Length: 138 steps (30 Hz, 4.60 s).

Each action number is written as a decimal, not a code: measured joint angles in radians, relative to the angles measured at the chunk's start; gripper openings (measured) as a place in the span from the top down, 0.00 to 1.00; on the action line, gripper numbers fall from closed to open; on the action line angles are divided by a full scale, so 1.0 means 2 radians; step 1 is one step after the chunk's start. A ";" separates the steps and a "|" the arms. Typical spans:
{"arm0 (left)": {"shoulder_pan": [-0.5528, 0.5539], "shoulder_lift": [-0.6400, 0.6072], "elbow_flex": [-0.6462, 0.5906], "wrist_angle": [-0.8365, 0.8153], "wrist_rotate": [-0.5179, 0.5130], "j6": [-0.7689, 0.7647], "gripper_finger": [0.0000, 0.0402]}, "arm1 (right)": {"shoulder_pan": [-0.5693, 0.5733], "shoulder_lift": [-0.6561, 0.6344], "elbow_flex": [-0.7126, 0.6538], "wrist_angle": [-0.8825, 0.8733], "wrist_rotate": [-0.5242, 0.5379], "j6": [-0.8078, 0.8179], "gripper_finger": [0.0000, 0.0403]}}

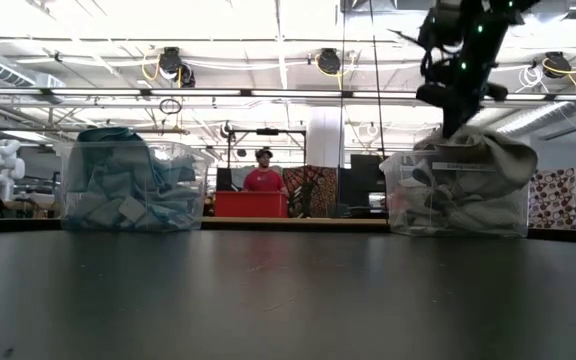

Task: Sort microfiber towel by color & place in baskets
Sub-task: Put the gray towel into the right transparent bin, then return to Home Position

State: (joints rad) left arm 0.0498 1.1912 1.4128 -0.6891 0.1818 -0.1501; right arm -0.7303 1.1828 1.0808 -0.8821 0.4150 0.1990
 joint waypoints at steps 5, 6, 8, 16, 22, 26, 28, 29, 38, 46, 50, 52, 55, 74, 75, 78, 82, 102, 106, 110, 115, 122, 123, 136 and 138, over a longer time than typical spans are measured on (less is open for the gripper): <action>0.000 0.000 0.000 0.000 0.000 -0.001 0.66 | -0.020 0.000 -0.041 0.036 -0.040 0.026 0.99; 0.000 0.000 0.000 0.000 0.000 -0.001 0.66 | -0.023 0.001 -0.046 0.041 -0.042 0.033 0.99; 0.000 0.000 0.000 0.000 0.000 -0.001 0.66 | -0.029 0.004 -0.056 0.050 -0.050 0.045 0.99; 0.000 0.000 0.000 0.000 -0.003 -0.001 0.66 | -0.049 0.041 -0.066 0.070 -0.071 0.070 0.99; 0.000 0.000 0.000 0.000 -0.004 -0.001 0.66 | -0.060 0.086 -0.066 0.089 -0.094 0.088 0.99; 0.000 0.000 0.000 0.000 -0.004 -0.011 0.66 | -0.067 0.111 -0.065 0.090 -0.111 0.092 0.99; 0.000 0.000 0.000 0.000 -0.004 -0.013 0.66 | -0.069 0.120 -0.064 0.091 -0.121 0.092 0.99; 0.000 0.000 0.000 0.000 -0.004 -0.013 0.66 | -0.070 0.125 -0.064 0.091 -0.127 0.092 0.99; 0.000 0.000 0.000 0.000 -0.005 -0.014 0.66 | -0.073 0.137 -0.064 0.092 -0.139 0.093 0.99; 0.000 0.000 0.000 0.000 -0.005 -0.014 0.66 | -0.074 0.117 -0.062 0.083 -0.140 0.093 0.96; 0.000 0.000 0.000 0.000 -0.005 -0.014 0.66 | -0.074 0.088 -0.046 0.066 -0.134 0.095 0.87; 0.000 0.000 0.000 0.000 -0.005 -0.014 0.66 | -0.074 0.072 -0.036 0.058 -0.136 0.095 0.80; 0.000 0.000 0.000 0.000 -0.005 -0.014 0.66 | -0.073 0.048 -0.021 0.039 -0.141 0.096 0.71; 0.000 0.000 0.000 0.000 -0.016 -0.001 0.66 | -0.040 -0.085 0.043 0.038 -0.192 0.091 0.46; 0.000 0.000 0.000 0.000 -0.022 0.001 0.66 | -0.037 -0.089 0.043 0.040 -0.198 0.090 0.46; 0.000 0.000 0.000 0.008 -0.033 0.005 0.66 | -0.026 -0.098 0.043 0.053 -0.216 0.087 0.46; 0.001 0.000 0.000 0.039 -0.035 0.017 0.66 | -0.011 -0.108 0.043 0.060 -0.238 0.073 0.46; 0.001 -0.016 -0.005 -0.015 -0.112 0.040 0.66 | 0.010 -0.155 0.043 -0.080 -0.244 0.060 0.46; 0.001 -0.015 -0.018 -0.020 -0.117 0.030 0.66 | 0.010 -0.152 0.043 -0.098 -0.233 0.055 0.46; 0.001 -0.016 -0.023 -0.018 -0.118 0.019 0.66 | 0.010 -0.154 0.043 -0.118 -0.249 0.050 0.46; 0.001 -0.015 -0.030 -0.019 -0.120 0.001 0.66 | 0.010 -0.155 0.043 -0.182 -0.229 0.034 0.46; 0.001 -0.015 -0.049 -0.010 -0.120 -0.011 0.66 | 0.010 -0.157 0.043 -0.219 -0.201 0.020 0.46; 0.001 -0.015 -0.052 -0.009 -0.120 -0.013 0.66 | 0.011 -0.159 0.043 -0.219 -0.212 0.017 0.46; 0.001 -0.031 -0.055 0.049 -0.122 -0.001 0.66 | 0.066 -0.209 0.043 -0.112 -0.255 0.038 0.46; 0.001 -0.037 -0.055 0.049 -0.128 0.001 0.66 | 0.071 -0.226 0.043 -0.105 -0.249 0.039 0.46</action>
State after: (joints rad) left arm 0.0517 1.1176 1.3029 -0.5911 -0.0740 -0.1483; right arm -0.5889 0.7307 1.1671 -1.0921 -0.0822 0.2772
